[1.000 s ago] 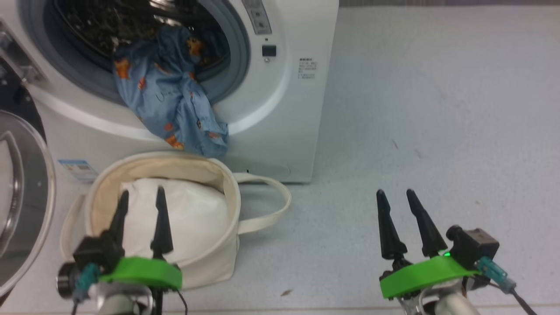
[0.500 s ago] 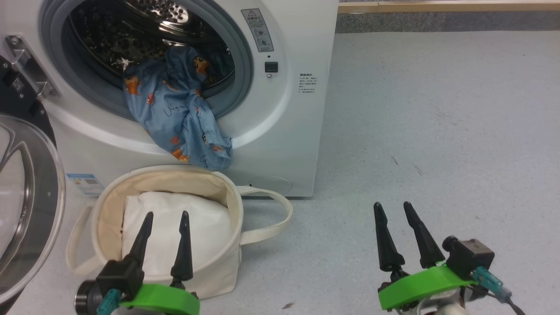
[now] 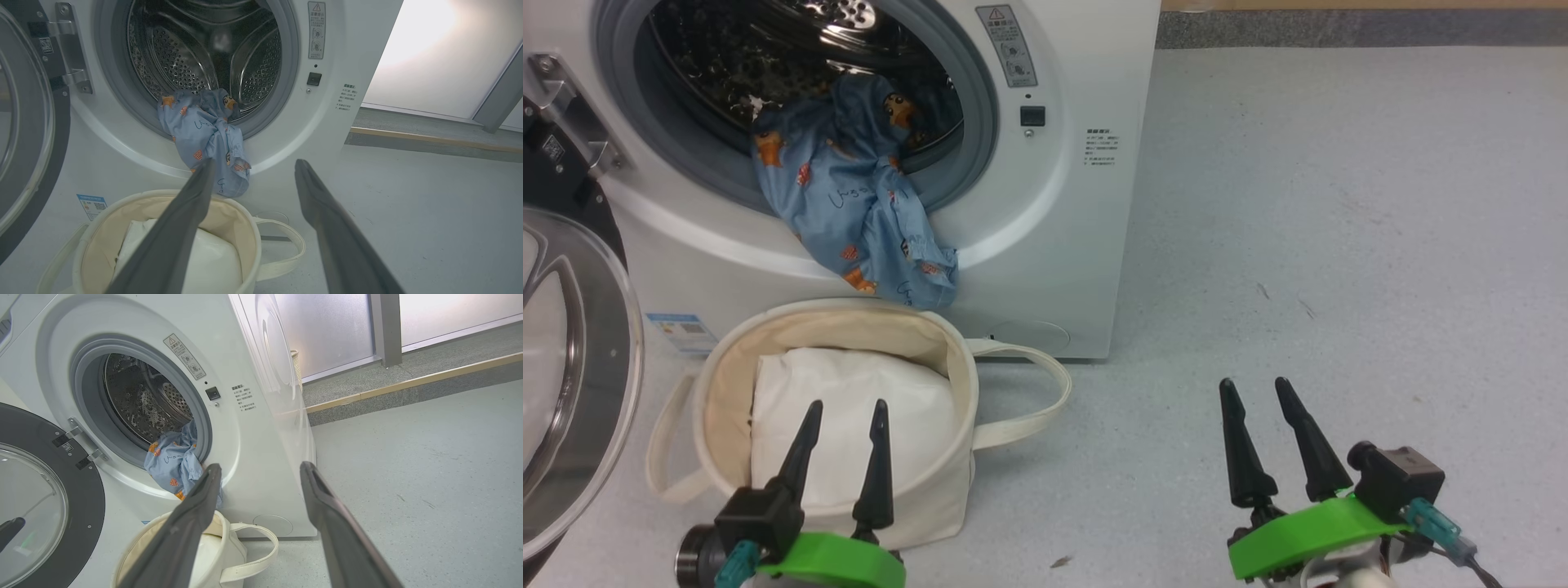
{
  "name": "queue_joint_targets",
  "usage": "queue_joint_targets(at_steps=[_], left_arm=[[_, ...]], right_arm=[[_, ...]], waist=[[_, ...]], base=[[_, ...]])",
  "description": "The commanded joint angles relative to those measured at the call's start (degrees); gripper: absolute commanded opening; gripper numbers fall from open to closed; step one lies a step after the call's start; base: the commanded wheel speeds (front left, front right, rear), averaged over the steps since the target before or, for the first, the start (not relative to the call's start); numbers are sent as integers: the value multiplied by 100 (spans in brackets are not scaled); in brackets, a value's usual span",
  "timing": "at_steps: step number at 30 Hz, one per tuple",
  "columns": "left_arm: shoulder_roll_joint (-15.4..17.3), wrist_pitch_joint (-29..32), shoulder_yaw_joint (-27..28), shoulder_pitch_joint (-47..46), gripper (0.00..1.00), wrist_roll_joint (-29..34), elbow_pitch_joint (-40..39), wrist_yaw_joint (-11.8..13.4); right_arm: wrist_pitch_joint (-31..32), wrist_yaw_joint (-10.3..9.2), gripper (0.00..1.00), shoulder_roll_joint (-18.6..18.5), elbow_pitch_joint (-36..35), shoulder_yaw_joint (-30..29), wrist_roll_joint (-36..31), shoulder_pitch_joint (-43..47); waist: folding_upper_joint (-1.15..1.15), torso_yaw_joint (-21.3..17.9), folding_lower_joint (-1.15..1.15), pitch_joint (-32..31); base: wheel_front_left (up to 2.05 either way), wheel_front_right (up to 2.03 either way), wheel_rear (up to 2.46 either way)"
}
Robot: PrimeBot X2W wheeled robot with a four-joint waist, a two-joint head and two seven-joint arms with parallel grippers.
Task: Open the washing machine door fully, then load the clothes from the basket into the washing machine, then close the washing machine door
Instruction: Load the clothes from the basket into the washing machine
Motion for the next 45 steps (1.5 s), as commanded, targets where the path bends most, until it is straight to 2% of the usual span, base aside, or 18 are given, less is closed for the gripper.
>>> queue_joint_targets(at_steps=[1,9,14,24,30,35,37,45], left_arm=[[71,-26,154,-243,100,-8,-149,25],[71,-26,169,-359,100,32,52,36],[71,-26,202,-800,100,107,453,30],[72,-26,849,-2623,100,77,1953,-139],[201,-26,1228,-3749,100,103,2841,-178],[408,-26,1541,-4496,100,82,3498,-140],[479,-26,1655,-4743,100,21,3739,-216],[753,-26,1727,-5573,100,185,4308,-192]], right_arm=[[-70,1,100,16,-182,125,-33,-71],[-70,1,100,16,-244,147,-11,-135],[-70,1,100,16,-317,150,-68,-276],[-70,1,100,16,-559,59,-238,-887],[-70,1,100,16,-636,44,-278,-1211],[-70,1,100,16,-685,63,-280,-1404],[-70,1,100,16,-702,66,-261,-1455],[-70,1,100,16,-730,121,-248,-1513]], waist=[[0,4,0,14],[0,-11,0,204],[0,-10,0,644],[0,-37,0,2134],[0,-125,0,2869],[0,-255,0,3222],[0,-326,0,3301],[0,-525,0,3570]], base=[[0,0,0],[0,0,0],[0,0,0],[0,0,0],[0,0,0],[0,0,0],[0,0,0],[0,0,0]])
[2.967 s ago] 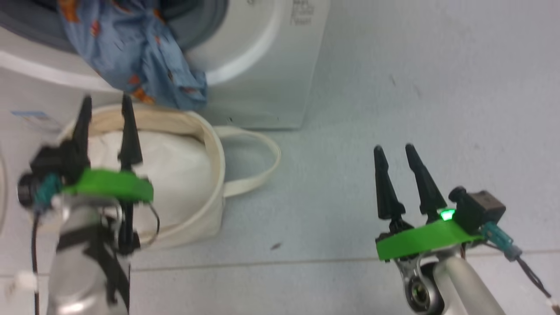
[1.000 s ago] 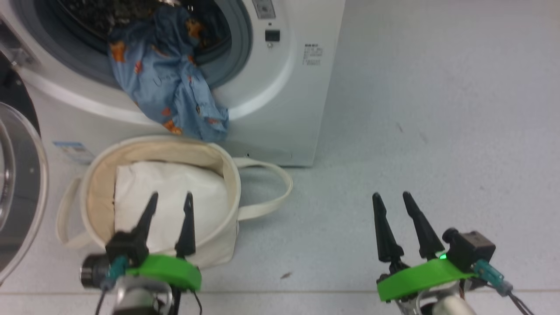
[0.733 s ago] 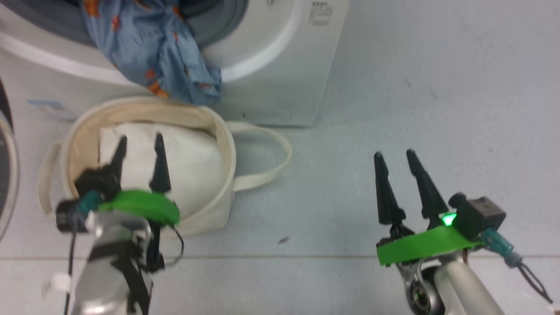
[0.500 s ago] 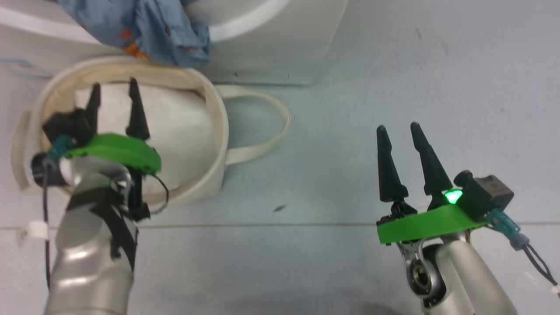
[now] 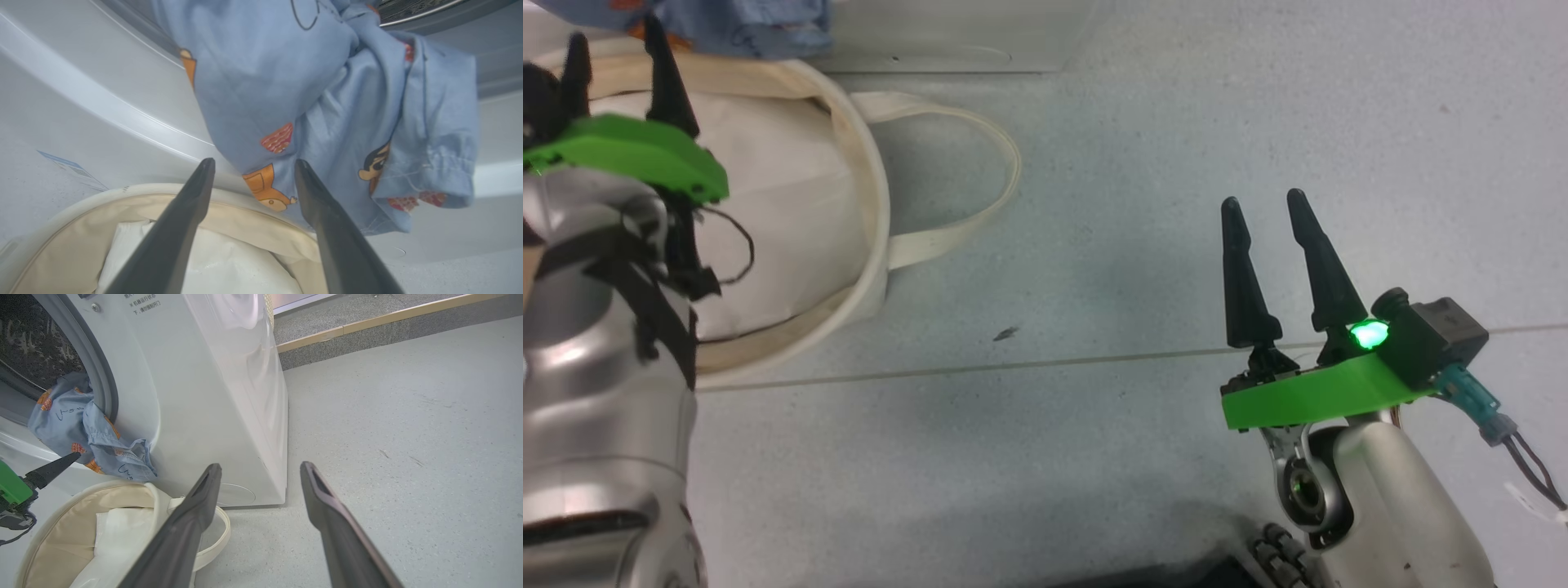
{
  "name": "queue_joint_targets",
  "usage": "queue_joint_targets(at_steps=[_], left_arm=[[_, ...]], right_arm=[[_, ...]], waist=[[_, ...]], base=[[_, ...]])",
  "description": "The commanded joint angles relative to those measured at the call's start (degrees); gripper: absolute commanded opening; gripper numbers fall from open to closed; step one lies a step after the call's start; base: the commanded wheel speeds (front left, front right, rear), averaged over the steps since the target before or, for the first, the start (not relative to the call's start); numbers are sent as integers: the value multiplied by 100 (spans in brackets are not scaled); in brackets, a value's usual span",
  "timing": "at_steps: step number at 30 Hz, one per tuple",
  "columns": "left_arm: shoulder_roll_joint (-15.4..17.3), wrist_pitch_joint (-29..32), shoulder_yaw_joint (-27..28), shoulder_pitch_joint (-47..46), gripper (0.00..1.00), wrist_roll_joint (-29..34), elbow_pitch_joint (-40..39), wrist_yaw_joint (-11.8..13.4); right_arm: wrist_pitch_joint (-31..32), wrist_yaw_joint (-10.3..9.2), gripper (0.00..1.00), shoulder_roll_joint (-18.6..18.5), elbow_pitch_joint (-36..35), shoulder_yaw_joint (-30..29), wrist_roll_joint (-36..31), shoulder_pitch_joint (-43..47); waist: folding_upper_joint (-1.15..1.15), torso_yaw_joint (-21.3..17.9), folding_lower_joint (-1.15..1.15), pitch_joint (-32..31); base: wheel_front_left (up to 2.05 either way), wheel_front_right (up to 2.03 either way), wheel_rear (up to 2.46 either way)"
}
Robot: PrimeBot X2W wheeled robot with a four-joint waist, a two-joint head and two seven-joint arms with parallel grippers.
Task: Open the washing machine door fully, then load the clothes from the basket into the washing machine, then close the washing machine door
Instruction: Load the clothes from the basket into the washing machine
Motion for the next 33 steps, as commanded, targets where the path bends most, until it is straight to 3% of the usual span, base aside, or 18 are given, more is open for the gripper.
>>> queue_joint_targets(at_steps=[1,15,16,17,25,33], left_arm=[[293,-26,82,-174,100,83,-51,13],[321,-26,-53,-1010,100,297,242,34],[303,-26,-49,-1050,83,272,227,-36],[281,-26,-41,-1078,0,247,192,-101],[78,-26,9,-751,0,217,-726,-509],[-74,-26,455,-323,0,180,-2247,-758]], right_arm=[[-70,1,100,18,-201,148,6,44],[-70,1,100,18,-279,182,41,-75],[-70,1,100,18,-282,178,37,-84],[-70,1,100,18,-284,170,34,-92],[-70,1,100,18,-221,183,1,-77],[-70,1,100,18,-194,300,16,35]], waist=[[0,-76,0,128],[0,-163,0,481],[0,-154,0,494],[0,-141,0,503],[0,7,0,268],[0,18,0,-57]], base=[[0,0,0],[0,0,0],[0,0,0],[0,0,0],[0,0,0],[0,0,0]])
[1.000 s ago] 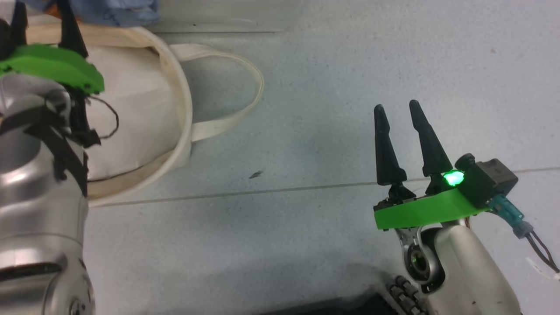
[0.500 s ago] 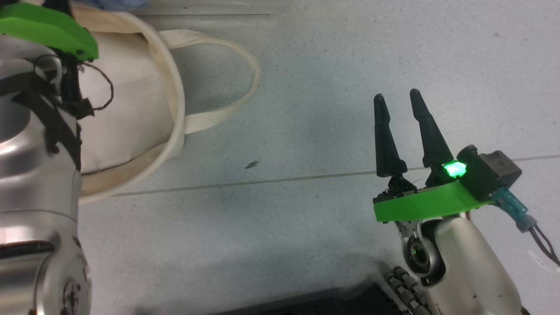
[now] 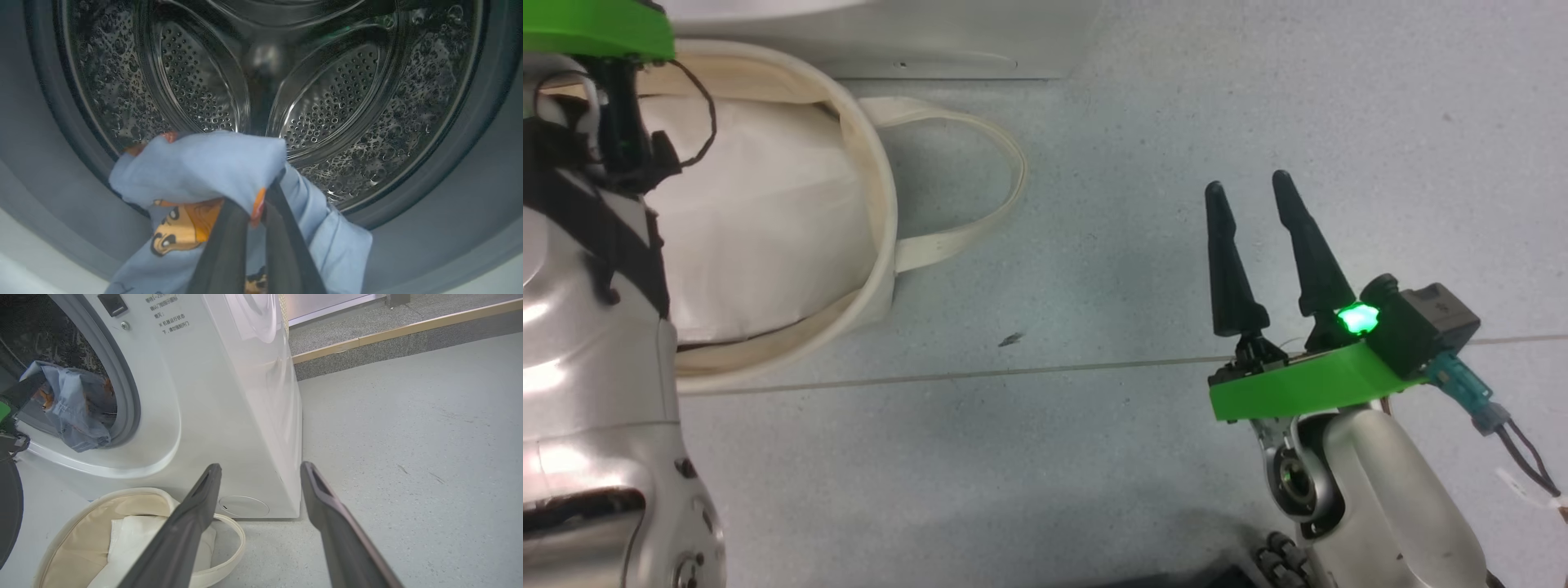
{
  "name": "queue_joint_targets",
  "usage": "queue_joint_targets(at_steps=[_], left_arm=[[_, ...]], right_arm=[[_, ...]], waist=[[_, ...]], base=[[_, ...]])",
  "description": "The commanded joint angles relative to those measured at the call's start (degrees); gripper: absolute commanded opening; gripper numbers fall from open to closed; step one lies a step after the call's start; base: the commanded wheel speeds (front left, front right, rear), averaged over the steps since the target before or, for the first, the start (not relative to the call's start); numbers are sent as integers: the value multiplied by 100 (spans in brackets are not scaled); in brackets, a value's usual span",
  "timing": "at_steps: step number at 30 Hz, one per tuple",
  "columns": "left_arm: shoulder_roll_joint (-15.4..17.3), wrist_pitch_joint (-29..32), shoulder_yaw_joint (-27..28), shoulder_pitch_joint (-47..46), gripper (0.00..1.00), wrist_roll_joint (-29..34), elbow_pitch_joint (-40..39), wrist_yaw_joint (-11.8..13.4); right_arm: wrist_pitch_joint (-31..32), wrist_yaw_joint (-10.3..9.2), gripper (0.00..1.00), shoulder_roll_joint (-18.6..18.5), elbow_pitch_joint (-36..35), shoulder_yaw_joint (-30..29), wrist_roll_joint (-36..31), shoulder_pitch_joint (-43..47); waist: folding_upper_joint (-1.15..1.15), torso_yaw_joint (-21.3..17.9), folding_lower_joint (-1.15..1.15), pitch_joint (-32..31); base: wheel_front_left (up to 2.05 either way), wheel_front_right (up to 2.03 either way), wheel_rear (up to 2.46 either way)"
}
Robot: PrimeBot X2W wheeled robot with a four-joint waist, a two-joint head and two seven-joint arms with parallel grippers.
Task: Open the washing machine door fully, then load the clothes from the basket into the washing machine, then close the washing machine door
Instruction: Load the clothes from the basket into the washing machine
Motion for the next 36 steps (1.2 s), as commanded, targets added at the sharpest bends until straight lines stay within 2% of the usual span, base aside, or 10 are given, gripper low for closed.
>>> queue_joint_targets(at_steps=[1,8,14,18,26,27,28,31,36], left_arm=[[159,-25,101,97,0,63,-275,-38],[284,-25,135,-335,0,379,-377,-1],[804,-25,46,-1232,0,776,-357,261],[978,-25,-64,-1650,0,893,-522,350],[1461,-25,-295,-2627,0,1190,327,807],[1503,-25,-365,-2730,7,1248,320,875],[1529,-25,-398,-2789,100,1281,373,979],[1530,-25,-530,-2906,100,1296,540,1108],[1459,-25,-632,-2847,100,1095,512,1085]], right_arm=[[-70,1,100,19,-133,140,10,237],[-70,1,100,19,-157,214,68,230],[-70,1,100,19,-272,250,229,171],[-70,1,100,19,-348,208,284,152],[-70,1,100,19,-559,231,331,94],[-70,1,100,19,-579,219,338,88],[-70,1,100,19,-596,222,336,72],[-70,1,100,19,-635,212,330,44],[-70,1,100,19,-612,139,251,18]], waist=[[0,-19,1,-17],[0,-188,1,181],[0,-563,1,635],[0,-690,1,878],[0,-1008,1,1382],[0,-1022,1,1442],[0,-1032,1,1493],[0,-1013,1,1583],[0,-900,1,1557]], base=[[0,0,0],[0,0,0],[0,0,0],[0,0,0],[0,0,0],[0,0,0],[0,0,0],[0,0,0],[0,0,0]])
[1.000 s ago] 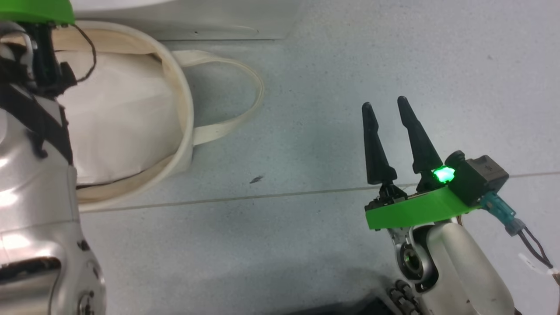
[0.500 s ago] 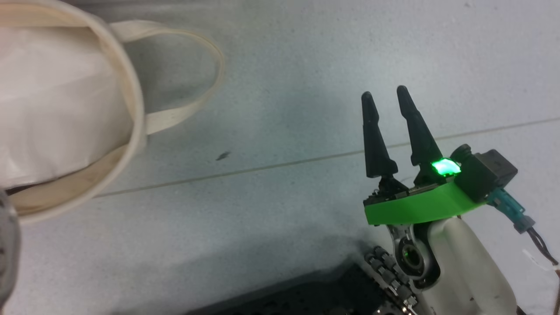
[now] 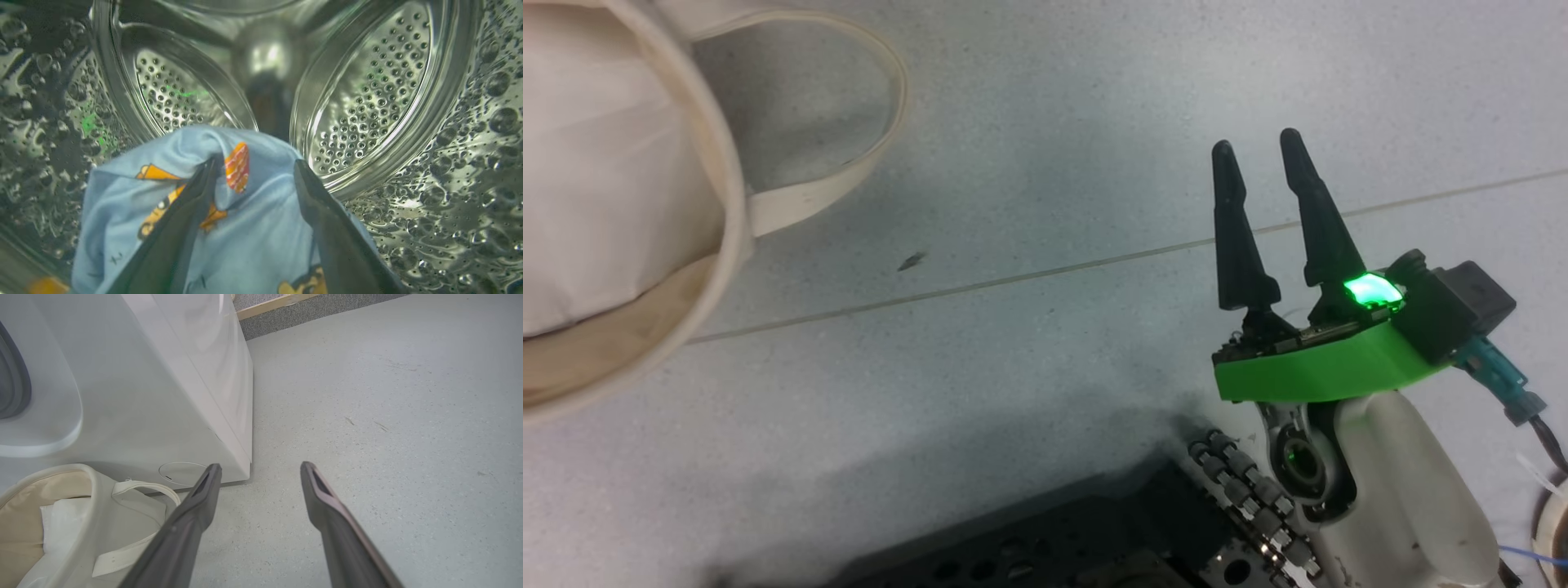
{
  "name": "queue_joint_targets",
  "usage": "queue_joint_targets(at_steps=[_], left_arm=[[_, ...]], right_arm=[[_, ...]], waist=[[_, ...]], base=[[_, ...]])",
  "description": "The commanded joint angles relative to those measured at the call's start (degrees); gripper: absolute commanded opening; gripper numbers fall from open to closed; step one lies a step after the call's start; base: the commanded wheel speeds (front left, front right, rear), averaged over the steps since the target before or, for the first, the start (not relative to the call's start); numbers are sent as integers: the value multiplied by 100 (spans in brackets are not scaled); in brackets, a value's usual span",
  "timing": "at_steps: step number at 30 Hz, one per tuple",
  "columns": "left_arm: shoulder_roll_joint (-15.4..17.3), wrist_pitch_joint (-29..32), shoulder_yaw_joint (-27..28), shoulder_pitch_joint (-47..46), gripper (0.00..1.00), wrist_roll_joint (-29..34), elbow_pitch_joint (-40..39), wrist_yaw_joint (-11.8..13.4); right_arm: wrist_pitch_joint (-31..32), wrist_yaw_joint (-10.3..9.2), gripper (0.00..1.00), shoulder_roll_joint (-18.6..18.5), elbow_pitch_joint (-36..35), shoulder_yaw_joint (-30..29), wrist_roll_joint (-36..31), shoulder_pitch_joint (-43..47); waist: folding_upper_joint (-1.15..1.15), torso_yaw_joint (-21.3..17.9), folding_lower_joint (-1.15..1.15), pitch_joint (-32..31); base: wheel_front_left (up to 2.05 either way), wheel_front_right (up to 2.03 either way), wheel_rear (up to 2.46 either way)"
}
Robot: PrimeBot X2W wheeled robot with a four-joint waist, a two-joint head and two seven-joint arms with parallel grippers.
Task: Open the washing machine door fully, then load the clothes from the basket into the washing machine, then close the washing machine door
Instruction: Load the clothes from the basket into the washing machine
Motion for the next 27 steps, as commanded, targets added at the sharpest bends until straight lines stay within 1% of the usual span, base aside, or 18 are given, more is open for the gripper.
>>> queue_joint_targets(at_steps=[1,5,9,14,20,24,25,27], left_arm=[[189,-18,-72,68,100,-45,-277,-21],[65,-18,-127,463,100,-232,-565,-123],[-92,-18,-66,1072,100,-449,-824,-224],[-309,-18,-16,2016,100,-591,-1107,-391],[-642,-18,58,3194,100,-691,-1365,-590],[-905,-18,59,3960,100,-678,-1586,-660],[-905,-18,59,3960,100,-678,-1586,-660],[-1046,-18,50,4345,100,-687,-1714,-698]], right_arm=[[-70,1,100,11,-150,66,-62,180],[-70,1,100,11,-119,29,-147,155],[-70,1,100,11,-39,23,-247,139],[-70,1,100,11,87,45,-323,173],[-70,1,100,11,305,103,-407,321],[-70,1,100,11,409,13,-418,487],[-70,1,100,11,409,13,-418,487],[-70,1,100,11,458,-64,-435,581]], waist=[[0,72,-1,-66],[0,236,-1,-279],[0,418,-1,-639],[0,641,-1,-1241],[0,911,-1,-2044],[0,1126,-1,-2564],[0,1126,-1,-2564],[0,1246,-1,-2818]], base=[[0,0,0],[0,0,0],[0,0,0],[0,0,0],[0,0,0],[0,0,0],[0,0,0],[0,0,0]])
